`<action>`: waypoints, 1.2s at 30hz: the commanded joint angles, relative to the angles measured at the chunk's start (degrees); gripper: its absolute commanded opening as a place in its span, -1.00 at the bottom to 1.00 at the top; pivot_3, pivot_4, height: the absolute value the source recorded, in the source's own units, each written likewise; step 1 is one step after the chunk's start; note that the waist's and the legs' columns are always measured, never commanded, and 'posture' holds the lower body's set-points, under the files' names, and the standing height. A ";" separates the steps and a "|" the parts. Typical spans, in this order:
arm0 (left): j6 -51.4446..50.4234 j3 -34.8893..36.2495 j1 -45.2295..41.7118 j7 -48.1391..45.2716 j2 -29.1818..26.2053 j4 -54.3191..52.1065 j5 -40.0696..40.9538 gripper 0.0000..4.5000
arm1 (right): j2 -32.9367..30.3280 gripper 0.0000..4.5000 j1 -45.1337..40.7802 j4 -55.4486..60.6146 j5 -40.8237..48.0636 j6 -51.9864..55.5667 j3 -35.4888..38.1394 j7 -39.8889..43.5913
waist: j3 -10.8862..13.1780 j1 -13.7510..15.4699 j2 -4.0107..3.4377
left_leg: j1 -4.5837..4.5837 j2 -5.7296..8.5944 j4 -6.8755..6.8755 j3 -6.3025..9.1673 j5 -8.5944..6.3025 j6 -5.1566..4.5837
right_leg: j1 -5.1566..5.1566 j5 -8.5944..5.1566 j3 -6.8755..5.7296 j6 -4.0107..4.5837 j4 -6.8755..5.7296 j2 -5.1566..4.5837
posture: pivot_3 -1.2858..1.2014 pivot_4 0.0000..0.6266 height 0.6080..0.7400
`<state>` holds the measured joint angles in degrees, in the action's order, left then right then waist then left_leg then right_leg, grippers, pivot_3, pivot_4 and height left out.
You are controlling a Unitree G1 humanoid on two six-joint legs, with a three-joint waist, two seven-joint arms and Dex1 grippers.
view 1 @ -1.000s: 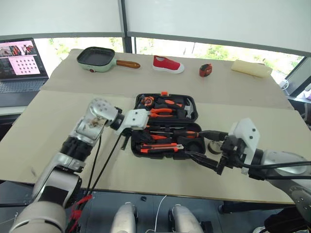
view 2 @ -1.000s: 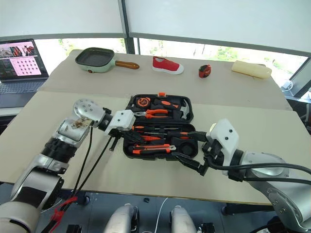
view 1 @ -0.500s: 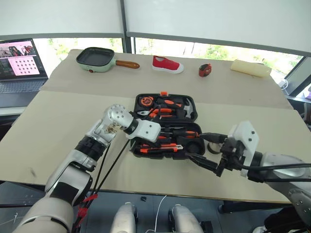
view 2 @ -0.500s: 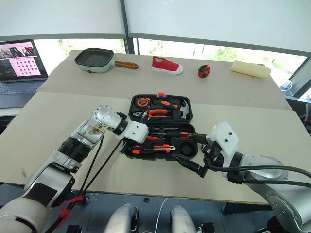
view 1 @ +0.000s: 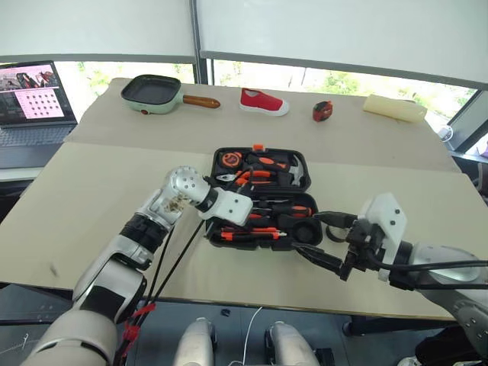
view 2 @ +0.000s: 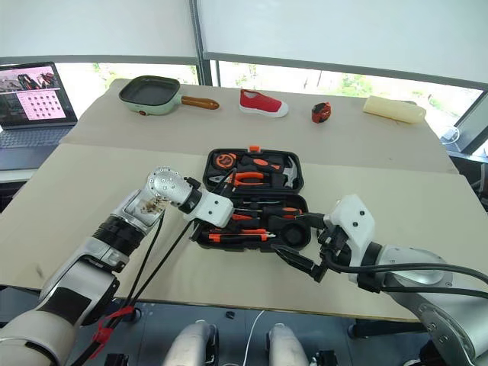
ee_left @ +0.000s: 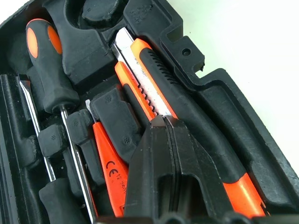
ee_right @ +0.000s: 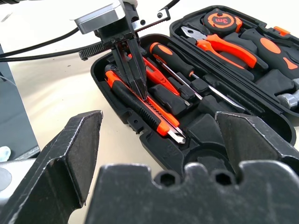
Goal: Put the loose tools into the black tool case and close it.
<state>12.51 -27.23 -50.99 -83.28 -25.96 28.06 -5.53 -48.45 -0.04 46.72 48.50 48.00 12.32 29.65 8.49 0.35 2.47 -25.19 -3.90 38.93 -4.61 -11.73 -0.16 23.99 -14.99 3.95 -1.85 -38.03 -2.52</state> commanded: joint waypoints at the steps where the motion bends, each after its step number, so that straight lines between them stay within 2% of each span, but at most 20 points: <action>1: -5.33 1.93 -1.06 -0.93 0.87 -1.87 2.85 -0.98 | -0.34 1.00 -0.84 1.13 0.06 -0.99 1.01 0.35 | 0.00 0.09 0.00 | -0.01 0.00 0.00 0.00 0.00 0.00 | 0.01 0.00 0.00 0.00 0.00 0.00 | 0.03 -0.52 1.00; 8: -9.14 3.66 -0.18 -5.01 -2.29 -8.79 6.43 -0.98 | -0.36 1.00 -1.06 0.77 -0.41 -1.11 0.59 0.86 | 0.02 -0.09 0.01 | -0.08 -0.01 -0.02 0.00 0.00 0.00 | 0.12 0.00 0.00 0.00 0.00 0.01 | 0.03 -0.52 1.00; 22: 3.10 -1.28 1.57 -3.44 -2.80 0.37 -0.85 -0.98 | -0.18 1.00 -0.21 1.04 -0.80 -0.96 0.97 0.62 | 0.01 -0.27 0.00 | -0.07 -0.01 -0.03 0.01 0.00 0.00 | 0.09 0.00 0.00 0.00 0.01 0.02 | 0.03 -0.52 1.00; 28: 5.44 -2.19 2.51 -4.21 -3.09 0.69 -1.43 -0.98 | -0.12 1.00 0.35 1.25 -0.90 -0.98 0.92 0.31 | 0.00 -0.57 -0.01 | -0.03 -0.01 -0.06 0.02 0.00 0.00 | 0.07 0.00 0.00 0.01 0.00 0.02 | 0.03 -0.52 1.00; 31: 4.32 -1.35 1.54 -4.33 -2.87 0.11 -0.58 -0.98 | -0.12 1.00 0.32 1.26 -0.81 -0.89 0.94 0.11 | 0.00 -0.62 -0.01 | -0.03 -0.01 -0.06 0.01 0.00 0.00 | 0.07 0.00 0.00 0.00 0.01 0.02 | 0.03 -0.52 1.00; 36: -3.37 2.88 -2.24 -5.08 -1.87 -0.69 4.15 -0.98 | -0.21 1.00 0.40 1.18 -0.90 -0.88 0.99 0.08 | 0.01 -0.74 0.00 | -0.04 -0.01 -0.05 0.01 0.00 0.00 | 0.08 0.00 0.00 0.00 0.00 0.02 | 0.03 -0.52 1.00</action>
<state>11.79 -26.01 -51.24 -87.36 -28.15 28.06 -3.81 -48.46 0.56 46.65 47.87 48.00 12.06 29.78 8.49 -0.39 2.47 -25.24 -3.91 38.88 -4.59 -11.73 -0.17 24.08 -15.00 3.95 -1.85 -38.03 -2.50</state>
